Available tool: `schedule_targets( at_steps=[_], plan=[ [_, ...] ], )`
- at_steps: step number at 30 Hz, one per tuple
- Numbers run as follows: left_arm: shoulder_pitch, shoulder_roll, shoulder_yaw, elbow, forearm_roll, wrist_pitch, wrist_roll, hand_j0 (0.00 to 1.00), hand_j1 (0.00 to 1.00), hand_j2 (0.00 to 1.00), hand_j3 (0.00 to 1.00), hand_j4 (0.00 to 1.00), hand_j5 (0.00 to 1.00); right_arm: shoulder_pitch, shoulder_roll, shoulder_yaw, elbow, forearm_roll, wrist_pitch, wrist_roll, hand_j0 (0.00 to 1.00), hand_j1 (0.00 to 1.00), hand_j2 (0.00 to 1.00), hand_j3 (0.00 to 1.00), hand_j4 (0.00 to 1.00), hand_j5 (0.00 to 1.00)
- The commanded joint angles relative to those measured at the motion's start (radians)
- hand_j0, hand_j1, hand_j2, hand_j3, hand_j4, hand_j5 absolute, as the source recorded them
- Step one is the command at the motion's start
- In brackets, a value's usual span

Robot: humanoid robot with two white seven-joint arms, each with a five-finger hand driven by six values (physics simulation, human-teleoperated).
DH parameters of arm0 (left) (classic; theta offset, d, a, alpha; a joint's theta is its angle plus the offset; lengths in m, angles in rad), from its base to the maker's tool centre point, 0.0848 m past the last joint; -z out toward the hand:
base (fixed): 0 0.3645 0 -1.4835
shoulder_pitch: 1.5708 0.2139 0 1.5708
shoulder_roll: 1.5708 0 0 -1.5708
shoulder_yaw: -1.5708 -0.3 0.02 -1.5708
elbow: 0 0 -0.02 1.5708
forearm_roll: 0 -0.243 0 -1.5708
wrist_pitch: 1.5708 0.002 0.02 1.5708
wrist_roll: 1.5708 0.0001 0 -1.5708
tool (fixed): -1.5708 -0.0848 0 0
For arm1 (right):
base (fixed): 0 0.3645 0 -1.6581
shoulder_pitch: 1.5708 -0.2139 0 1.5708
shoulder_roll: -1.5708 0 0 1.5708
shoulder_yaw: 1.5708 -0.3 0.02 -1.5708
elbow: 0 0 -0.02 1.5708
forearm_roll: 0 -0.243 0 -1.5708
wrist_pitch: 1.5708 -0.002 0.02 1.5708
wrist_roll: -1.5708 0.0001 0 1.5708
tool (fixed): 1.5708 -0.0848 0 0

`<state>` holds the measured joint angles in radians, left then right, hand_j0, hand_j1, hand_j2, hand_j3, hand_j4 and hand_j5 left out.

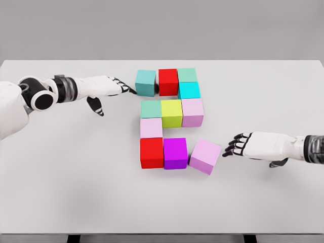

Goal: Assemble the squares on the desktop into the number 2

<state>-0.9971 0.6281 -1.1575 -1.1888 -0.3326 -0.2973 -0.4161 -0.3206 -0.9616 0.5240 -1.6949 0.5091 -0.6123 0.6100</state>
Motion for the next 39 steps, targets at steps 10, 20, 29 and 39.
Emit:
schedule_targets(
  at_steps=[10, 20, 29, 39],
  plan=[
    [0.005, -0.07, 0.002, 0.11, -0.045, 0.004, 0.016, 1.0, 1.0, 1.0, 1.0, 1.0, 1.0, -0.006, -0.002, 0.001, -0.04, -0.009, 0.001, 0.001, 1.0, 1.0, 1.0, 1.0, 1.0, 1.0],
    [0.0, -0.077, 0.009, 0.12, -0.059, 0.006, 0.028, 1.0, 1.0, 1.0, 1.0, 1.0, 1.0, -0.026, -0.002, -0.001, -0.042, -0.018, 0.001, 0.001, 1.0, 1.0, 1.0, 1.0, 1.0, 1.0],
    [-0.005, -0.085, 0.009, 0.121, -0.06, 0.006, 0.028, 1.0, 1.0, 1.0, 1.0, 1.0, 1.0, -0.041, 0.006, 0.001, -0.042, -0.043, 0.001, 0.001, 1.0, 1.0, 1.0, 1.0, 1.0, 1.0],
    [-0.006, -0.111, 0.01, 0.12, -0.074, 0.007, 0.028, 1.0, 1.0, 1.0, 1.0, 1.0, 1.0, -0.061, 0.026, 0.002, -0.039, -0.043, 0.001, 0.001, 1.0, 1.0, 1.0, 1.0, 1.0, 1.0]
  ],
)
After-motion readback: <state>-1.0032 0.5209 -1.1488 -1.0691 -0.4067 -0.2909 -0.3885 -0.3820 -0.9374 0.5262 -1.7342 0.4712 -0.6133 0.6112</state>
